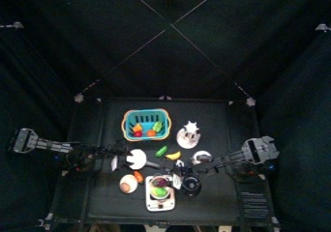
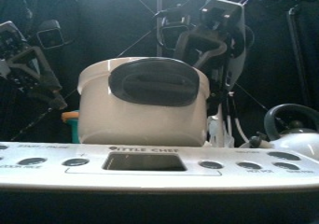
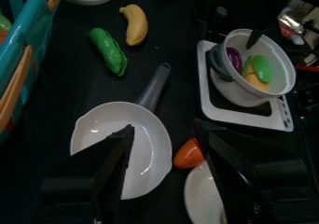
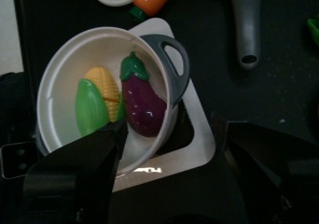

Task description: Grab pot

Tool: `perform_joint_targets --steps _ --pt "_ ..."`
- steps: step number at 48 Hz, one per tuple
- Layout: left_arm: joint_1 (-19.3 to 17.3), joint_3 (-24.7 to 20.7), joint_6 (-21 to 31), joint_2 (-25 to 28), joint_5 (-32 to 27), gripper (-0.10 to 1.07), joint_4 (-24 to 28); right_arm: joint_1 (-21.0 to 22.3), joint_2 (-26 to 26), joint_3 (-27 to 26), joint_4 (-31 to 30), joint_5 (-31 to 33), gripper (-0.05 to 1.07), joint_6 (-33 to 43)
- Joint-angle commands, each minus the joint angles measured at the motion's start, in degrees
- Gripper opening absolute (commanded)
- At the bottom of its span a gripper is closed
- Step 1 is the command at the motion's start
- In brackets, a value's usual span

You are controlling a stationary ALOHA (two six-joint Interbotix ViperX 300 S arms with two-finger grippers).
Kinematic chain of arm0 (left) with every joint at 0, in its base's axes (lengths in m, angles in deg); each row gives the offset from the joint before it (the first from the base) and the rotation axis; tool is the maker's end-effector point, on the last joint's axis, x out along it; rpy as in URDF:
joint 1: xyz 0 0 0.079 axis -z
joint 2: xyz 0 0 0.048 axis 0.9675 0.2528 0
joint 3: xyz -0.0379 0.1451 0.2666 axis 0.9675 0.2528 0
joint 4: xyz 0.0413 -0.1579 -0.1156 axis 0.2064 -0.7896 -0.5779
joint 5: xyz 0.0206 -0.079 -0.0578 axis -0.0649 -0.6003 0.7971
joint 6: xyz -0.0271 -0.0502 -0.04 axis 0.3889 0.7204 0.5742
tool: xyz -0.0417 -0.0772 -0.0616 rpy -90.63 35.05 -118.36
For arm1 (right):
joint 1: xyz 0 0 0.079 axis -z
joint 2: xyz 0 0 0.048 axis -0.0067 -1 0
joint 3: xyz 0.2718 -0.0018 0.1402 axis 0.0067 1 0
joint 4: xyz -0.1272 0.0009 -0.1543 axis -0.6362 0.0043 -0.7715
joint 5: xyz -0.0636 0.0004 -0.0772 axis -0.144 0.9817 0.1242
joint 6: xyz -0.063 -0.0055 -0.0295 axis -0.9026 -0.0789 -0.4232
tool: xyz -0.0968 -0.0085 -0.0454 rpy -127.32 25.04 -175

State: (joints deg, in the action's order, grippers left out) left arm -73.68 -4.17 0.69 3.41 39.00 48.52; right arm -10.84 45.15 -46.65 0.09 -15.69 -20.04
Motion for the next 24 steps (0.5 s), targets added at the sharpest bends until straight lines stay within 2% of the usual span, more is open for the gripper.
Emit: perform_joint_targets --steps 1,19,24 --pt "-0.09 -0.7 -0.09 0.09 0.09 0.9 0.09 -0.18 0.7 -1.76 -0.09 1.32 0.89 -0.18" --pt "-0.09 -0.7 -0.18 0.18 0.18 0.89 0.09 0.26 0.7 -3.87 -2.02 6.15 0.42 -0.18" --pt "0.0 -0.7 -0.18 0.18 0.18 0.89 0.09 0.35 0.7 -4.39 -2.2 7.73 0.33 -0.18"
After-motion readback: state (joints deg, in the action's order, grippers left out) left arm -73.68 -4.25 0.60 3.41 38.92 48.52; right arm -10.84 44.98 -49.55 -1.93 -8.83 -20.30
